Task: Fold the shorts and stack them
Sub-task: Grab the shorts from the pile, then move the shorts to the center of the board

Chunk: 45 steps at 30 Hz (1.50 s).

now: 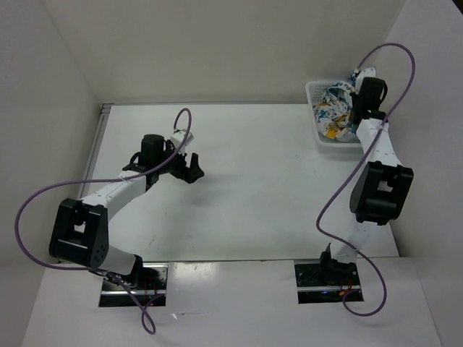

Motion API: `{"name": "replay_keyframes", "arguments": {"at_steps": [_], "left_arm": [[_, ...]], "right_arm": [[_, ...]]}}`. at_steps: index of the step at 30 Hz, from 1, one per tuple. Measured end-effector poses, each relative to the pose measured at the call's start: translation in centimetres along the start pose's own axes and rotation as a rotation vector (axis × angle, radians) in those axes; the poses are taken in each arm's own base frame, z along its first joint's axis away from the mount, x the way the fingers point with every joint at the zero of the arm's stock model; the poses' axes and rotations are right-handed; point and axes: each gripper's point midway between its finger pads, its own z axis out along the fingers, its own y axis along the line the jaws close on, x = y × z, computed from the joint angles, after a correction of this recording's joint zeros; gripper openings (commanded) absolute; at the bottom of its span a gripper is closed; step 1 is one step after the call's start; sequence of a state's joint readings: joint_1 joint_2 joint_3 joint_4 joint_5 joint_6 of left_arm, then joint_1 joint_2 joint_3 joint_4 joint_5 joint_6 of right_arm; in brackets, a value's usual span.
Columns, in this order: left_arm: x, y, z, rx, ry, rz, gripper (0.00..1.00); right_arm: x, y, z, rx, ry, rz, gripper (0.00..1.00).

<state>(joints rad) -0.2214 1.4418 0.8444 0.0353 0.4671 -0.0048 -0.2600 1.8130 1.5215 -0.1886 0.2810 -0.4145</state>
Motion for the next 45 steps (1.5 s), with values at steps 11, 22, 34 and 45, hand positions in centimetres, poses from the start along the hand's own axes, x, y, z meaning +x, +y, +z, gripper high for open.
{"name": "replay_keyframes", "arguments": {"at_steps": [11,22,34,45], "left_arm": [[-5.7,2.7,-2.5,-0.205,-0.189,0.085,1.00],[-10.4,10.2,-11.9,-0.548,-0.398,0.060,1.00],[-8.2,9.8,-13.4,-0.566,-0.384,0.044,1.00],[-6.3,10.3,-17.5,-0.644,-0.408,0.015,1.00]], "right_arm": [[-32.9,4.7,-24.6,-0.223,-0.807,0.160,0.00],[-34.4,13.6,-37.9,-0.761,-0.897,0.298,0.09],[2.2,29.7,-20.4,-0.818,0.104,-0.227,1.00],[-3.4,41.5,-37.8,-1.158,-0.366,-0.512,0.96]]}}
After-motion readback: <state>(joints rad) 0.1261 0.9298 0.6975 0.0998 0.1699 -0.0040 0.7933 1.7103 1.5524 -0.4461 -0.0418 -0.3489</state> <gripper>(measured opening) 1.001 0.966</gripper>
